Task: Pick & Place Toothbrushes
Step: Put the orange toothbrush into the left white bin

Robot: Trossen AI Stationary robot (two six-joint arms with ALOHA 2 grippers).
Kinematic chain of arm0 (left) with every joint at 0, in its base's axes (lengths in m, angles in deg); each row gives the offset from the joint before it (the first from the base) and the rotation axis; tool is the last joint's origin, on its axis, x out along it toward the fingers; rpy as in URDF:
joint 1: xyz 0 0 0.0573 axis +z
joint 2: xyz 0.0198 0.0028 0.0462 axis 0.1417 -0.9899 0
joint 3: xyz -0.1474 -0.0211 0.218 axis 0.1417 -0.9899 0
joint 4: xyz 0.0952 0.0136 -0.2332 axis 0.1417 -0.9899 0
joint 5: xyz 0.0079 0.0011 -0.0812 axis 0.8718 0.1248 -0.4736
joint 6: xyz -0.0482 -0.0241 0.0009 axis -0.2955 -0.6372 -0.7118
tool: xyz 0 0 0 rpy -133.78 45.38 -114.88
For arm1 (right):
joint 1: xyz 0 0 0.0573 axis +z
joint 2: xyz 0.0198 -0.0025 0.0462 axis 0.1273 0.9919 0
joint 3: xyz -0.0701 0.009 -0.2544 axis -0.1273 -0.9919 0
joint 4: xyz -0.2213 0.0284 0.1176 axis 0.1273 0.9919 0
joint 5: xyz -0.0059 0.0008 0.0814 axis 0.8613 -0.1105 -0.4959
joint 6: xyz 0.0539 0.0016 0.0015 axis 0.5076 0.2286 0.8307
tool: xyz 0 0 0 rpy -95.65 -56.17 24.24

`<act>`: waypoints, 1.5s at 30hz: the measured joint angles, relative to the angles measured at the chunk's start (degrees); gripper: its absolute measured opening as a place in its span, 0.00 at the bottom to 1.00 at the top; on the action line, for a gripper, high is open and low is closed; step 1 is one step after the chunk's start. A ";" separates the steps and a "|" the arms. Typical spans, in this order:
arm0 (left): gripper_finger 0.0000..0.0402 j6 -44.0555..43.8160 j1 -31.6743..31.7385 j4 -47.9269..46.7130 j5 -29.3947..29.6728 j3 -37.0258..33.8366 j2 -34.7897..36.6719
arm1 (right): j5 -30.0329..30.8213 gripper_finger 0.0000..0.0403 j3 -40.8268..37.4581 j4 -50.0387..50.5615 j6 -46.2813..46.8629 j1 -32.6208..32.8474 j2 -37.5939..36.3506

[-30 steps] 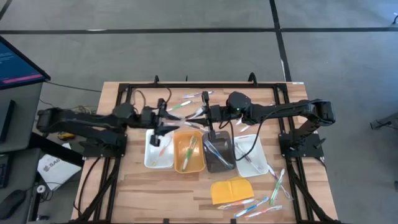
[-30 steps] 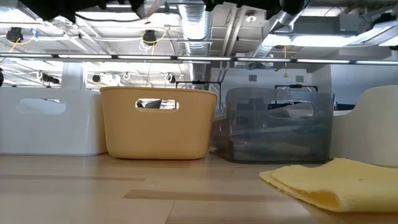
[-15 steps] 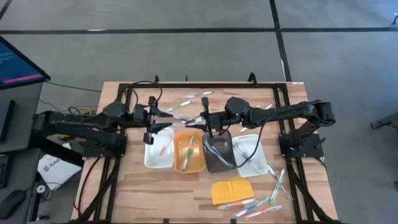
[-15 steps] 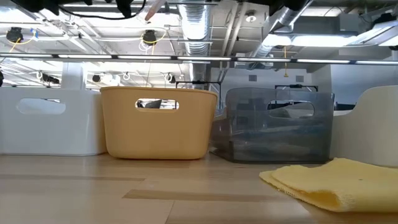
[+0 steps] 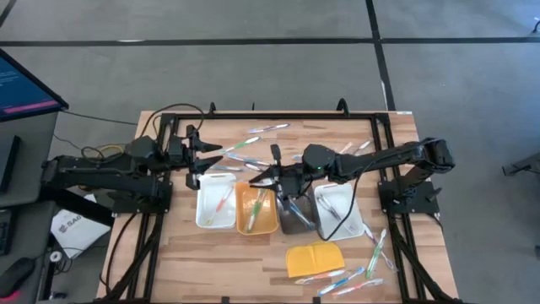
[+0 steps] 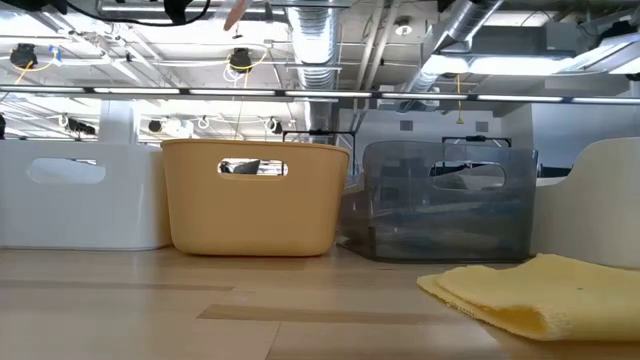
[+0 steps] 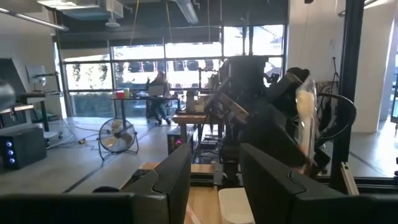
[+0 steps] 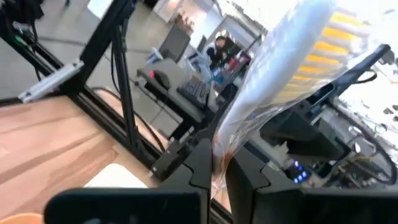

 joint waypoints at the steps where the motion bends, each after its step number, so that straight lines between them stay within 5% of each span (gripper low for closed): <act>1: 0.33 -0.01 0.00 -0.23 0.00 0.00 0.07 | 0.69 0.04 1.27 1.82 0.15 0.26 0.66; 18: 0.33 -0.03 -0.02 -8.99 1.07 0.02 7.38 | 2.17 0.04 42.15 52.57 -14.20 2.24 24.61; 25: 0.33 -0.05 -0.02 -10.71 1.07 0.02 9.70 | 9.88 0.04 56.14 66.76 -19.74 2.30 34.05; 33: 0.33 -0.05 -0.02 -10.55 1.08 0.02 9.21 | 15.29 0.04 69.13 73.31 -24.57 2.19 43.48; 45: 0.33 0.01 -0.02 -10.54 1.15 0.02 9.21 | 15.40 0.04 68.44 70.14 -25.12 2.56 43.90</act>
